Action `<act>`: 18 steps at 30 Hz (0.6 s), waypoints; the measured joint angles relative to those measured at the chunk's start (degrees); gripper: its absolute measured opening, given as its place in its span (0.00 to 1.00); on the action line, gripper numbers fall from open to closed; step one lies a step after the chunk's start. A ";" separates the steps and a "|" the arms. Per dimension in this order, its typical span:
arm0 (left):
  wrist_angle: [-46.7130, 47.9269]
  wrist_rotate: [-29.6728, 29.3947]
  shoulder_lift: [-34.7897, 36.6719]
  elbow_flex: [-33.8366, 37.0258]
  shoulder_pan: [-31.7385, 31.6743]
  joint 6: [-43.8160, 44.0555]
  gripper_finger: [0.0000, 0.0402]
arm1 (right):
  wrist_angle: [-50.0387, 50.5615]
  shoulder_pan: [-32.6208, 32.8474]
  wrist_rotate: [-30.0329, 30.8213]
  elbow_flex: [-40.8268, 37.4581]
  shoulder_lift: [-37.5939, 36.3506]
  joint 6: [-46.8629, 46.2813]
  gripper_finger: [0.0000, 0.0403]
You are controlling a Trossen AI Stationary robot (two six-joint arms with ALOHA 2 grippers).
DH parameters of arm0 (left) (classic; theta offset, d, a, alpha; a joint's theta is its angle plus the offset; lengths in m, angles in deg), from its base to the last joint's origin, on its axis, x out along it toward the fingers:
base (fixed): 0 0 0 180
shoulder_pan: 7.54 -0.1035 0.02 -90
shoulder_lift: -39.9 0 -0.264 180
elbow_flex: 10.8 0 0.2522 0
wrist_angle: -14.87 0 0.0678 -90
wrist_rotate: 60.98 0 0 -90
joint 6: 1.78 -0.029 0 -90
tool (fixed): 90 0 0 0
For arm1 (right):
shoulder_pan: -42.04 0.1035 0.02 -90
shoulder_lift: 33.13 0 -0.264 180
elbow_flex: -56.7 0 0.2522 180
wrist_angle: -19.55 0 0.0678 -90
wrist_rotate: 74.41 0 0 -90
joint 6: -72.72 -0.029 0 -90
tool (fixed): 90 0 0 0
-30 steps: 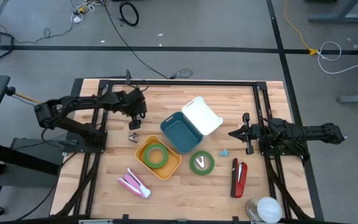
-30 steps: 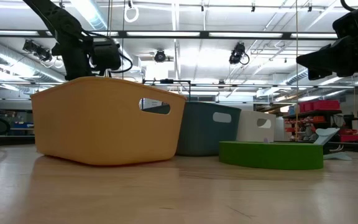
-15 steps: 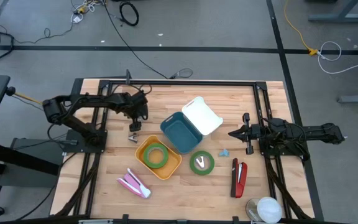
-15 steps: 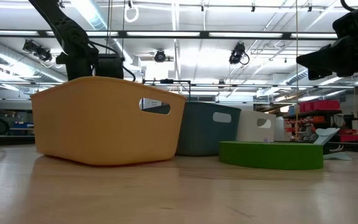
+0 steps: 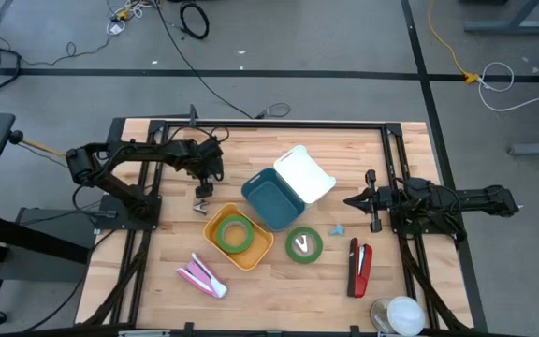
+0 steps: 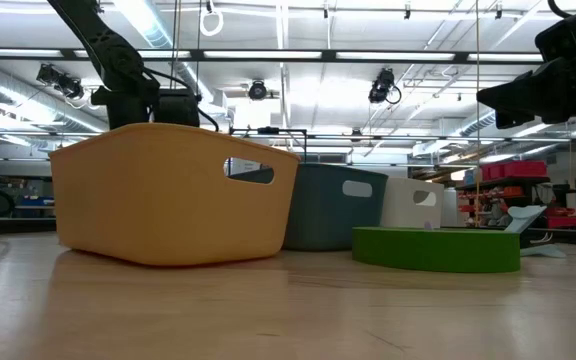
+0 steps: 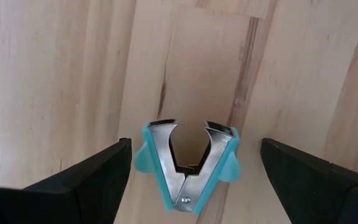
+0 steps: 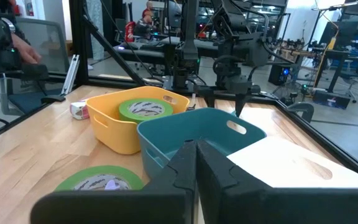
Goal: Pick and place Stapler, Stapler remover, tape
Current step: Put the top light blue staple remover into the blue bin
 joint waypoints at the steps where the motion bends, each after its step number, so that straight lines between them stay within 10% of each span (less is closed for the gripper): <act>1: 0.00 0.00 0.00 0.00 0.00 0.00 0.88 | -0.01 -0.01 0.00 0.00 -0.01 0.00 0.03; 18: 0.04 0.00 0.00 0.00 0.00 0.02 0.71 | 0.02 0.00 0.00 0.00 0.00 0.00 0.03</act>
